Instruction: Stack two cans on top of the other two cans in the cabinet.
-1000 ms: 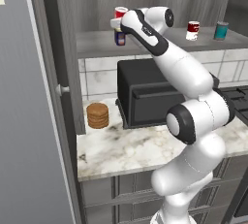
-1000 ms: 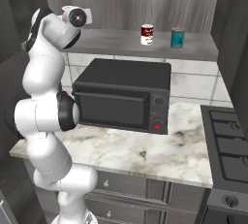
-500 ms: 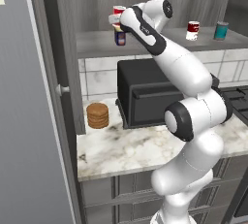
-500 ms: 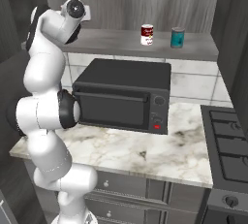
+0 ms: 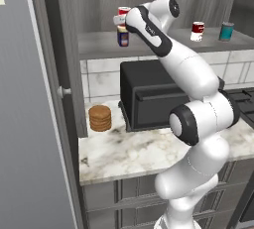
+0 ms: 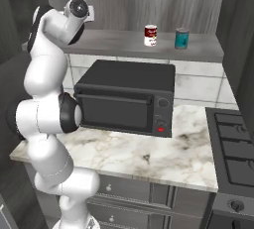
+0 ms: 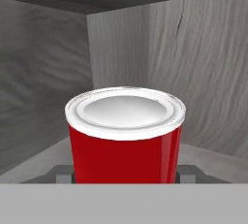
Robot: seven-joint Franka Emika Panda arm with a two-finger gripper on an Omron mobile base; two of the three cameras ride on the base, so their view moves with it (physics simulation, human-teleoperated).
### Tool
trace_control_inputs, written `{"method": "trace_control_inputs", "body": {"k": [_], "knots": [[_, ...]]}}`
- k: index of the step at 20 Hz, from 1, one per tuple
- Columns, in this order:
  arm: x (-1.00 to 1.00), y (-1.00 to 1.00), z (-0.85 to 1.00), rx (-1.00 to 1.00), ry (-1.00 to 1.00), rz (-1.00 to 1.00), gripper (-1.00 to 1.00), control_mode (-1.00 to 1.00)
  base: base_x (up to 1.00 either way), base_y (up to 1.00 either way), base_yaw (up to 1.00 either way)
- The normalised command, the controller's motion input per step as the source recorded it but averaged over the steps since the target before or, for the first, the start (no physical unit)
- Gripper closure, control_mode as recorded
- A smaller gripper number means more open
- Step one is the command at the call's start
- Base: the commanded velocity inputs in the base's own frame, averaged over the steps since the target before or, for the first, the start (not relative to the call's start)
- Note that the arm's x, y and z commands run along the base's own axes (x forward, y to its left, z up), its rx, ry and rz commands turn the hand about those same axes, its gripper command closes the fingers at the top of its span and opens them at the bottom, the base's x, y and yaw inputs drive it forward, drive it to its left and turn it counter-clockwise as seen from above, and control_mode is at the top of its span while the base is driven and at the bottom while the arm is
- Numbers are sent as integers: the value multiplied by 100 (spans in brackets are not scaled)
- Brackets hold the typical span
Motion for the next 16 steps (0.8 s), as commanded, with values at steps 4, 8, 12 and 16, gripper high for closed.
{"method": "trace_control_inputs", "body": {"k": [4, 8, 12, 16], "knots": [[0, -13, -29, 0, -6, 0, 100, -100, 0, 0, 0], [0, -2, -17, 0, -5, 0, 100, -100, 0, 0, 0], [8, 4, 10, 0, -2, 0, 100, -100, 0, 0, 0], [2, 7, 12, -1, 0, 0, 100, -100, 0, 0, 0]]}}
